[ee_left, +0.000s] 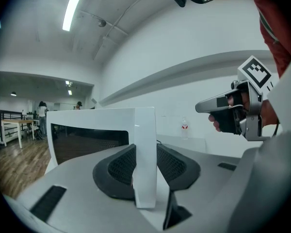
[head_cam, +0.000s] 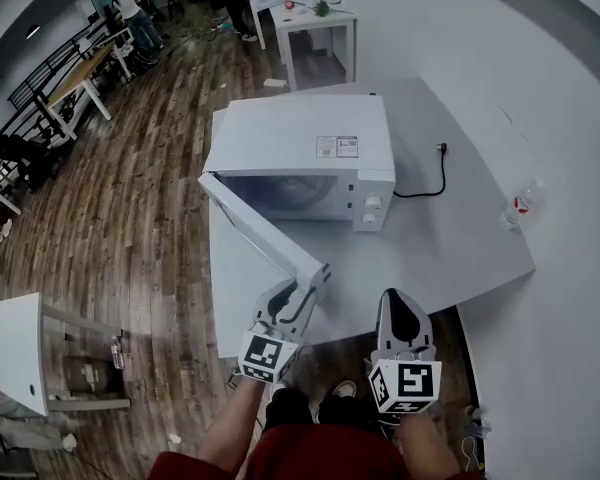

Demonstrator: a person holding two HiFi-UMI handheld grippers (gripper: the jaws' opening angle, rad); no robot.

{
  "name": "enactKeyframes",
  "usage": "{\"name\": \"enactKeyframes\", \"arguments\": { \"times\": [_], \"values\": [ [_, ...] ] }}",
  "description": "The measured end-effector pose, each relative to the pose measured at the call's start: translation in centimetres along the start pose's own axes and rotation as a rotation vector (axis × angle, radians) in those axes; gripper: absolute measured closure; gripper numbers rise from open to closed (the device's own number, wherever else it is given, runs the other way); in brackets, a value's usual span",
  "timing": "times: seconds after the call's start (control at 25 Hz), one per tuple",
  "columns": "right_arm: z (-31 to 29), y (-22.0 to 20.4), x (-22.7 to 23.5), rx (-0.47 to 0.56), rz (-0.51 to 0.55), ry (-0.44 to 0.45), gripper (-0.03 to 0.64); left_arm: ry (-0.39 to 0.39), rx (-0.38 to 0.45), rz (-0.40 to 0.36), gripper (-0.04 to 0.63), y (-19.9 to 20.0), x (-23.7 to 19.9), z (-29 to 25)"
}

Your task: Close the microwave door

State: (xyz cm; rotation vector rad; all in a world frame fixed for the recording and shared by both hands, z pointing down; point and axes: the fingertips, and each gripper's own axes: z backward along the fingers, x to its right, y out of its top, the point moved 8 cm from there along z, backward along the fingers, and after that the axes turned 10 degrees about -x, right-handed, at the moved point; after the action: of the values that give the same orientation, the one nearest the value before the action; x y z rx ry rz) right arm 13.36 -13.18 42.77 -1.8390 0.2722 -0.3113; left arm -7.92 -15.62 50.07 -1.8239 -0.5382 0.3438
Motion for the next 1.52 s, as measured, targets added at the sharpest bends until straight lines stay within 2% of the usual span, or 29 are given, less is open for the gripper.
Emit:
{"name": "enactKeyframes", "arguments": {
  "times": [0.28,0.56,0.8,1.24,1.52],
  "values": [
    [-1.5,-0.1,1.9,-0.009,-0.012,-0.006,0.588,0.014,0.009,0.02,0.453,1.2,0.6,-2.8],
    [-3.8,1.1,4.2,-0.005,0.031,-0.059,0.588,0.026,0.023,0.012,0.454,2.2,0.5,-6.3],
    [-6.4,1.5,5.4,-0.022,0.022,-0.081,0.588,0.049,0.041,0.041,0.454,3.2,0.4,-9.1],
    [-10.1,1.7,6.2,-0.051,0.017,-0.085,0.588,0.036,0.052,0.056,0.453,4.4,-0.8,-13.5],
    [-11.4,2.0,7.0,-0.034,0.003,-0.143,0.588,0.025,0.056,0.057,0.453,5.0,-1.6,-15.4]
  ]
}}
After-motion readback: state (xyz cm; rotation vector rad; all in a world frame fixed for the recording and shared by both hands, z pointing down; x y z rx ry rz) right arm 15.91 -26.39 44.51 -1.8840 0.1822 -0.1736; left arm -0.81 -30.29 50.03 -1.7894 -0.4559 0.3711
